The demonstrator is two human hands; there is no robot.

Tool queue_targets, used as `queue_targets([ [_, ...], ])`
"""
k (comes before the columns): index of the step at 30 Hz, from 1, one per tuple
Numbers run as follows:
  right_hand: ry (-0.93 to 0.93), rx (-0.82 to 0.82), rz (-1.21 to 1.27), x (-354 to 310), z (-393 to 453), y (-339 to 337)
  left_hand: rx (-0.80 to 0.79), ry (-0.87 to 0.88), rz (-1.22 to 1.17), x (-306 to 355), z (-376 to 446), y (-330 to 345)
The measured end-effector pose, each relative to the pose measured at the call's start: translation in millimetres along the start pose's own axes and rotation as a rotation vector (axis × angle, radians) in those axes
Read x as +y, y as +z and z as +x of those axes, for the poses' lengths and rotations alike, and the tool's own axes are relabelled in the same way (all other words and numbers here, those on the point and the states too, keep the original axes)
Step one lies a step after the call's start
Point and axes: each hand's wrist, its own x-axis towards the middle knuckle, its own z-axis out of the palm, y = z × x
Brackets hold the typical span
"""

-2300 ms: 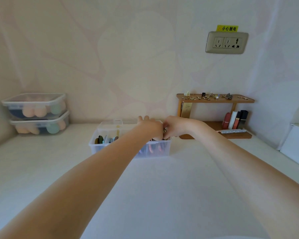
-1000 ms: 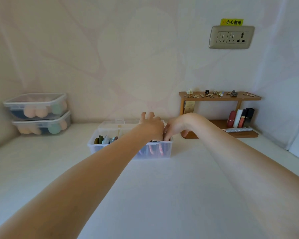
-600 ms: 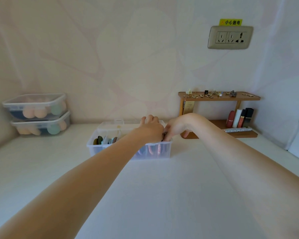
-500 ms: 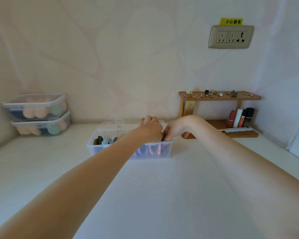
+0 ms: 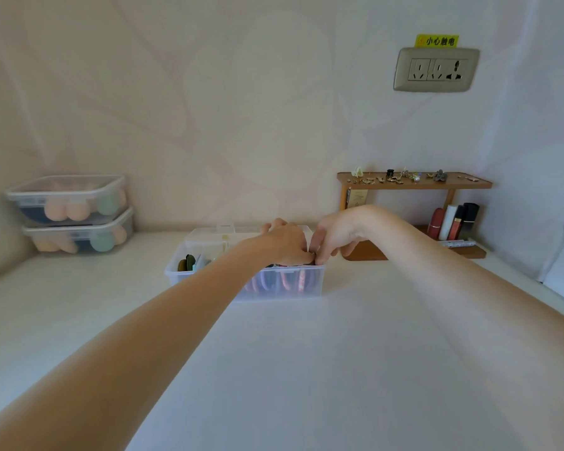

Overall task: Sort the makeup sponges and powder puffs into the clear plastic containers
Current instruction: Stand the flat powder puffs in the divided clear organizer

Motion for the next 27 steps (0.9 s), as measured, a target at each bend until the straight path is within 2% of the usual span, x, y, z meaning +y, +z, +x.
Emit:
queue_targets([
  [7, 0.016, 0.054, -0.044, -5, 1, 7, 0.212, -0.022, -0.112, -13, -8, -6],
  [10, -0.090, 0.259, -0.048, -12, -8, -2, 0.210, -0.064, -0.203, -24, -17, -12],
  [12, -0.173, 0.362, -0.002, -17, -12, 0, 0.156, -0.054, -0.181, -27, -24, -11],
  [15, -0.215, 0.338, 0.000, -21, -12, 15, 0.115, 0.007, -0.137, -28, -31, -1],
  [22, -0.169, 0.340, 0.061, -23, -8, 30, 0.129, 0.043, 0.020, -34, -35, 3],
  [27, -0.087, 0.340, -0.007, -35, -8, 44, 0.187, 0.058, 0.021, -35, -34, 4],
])
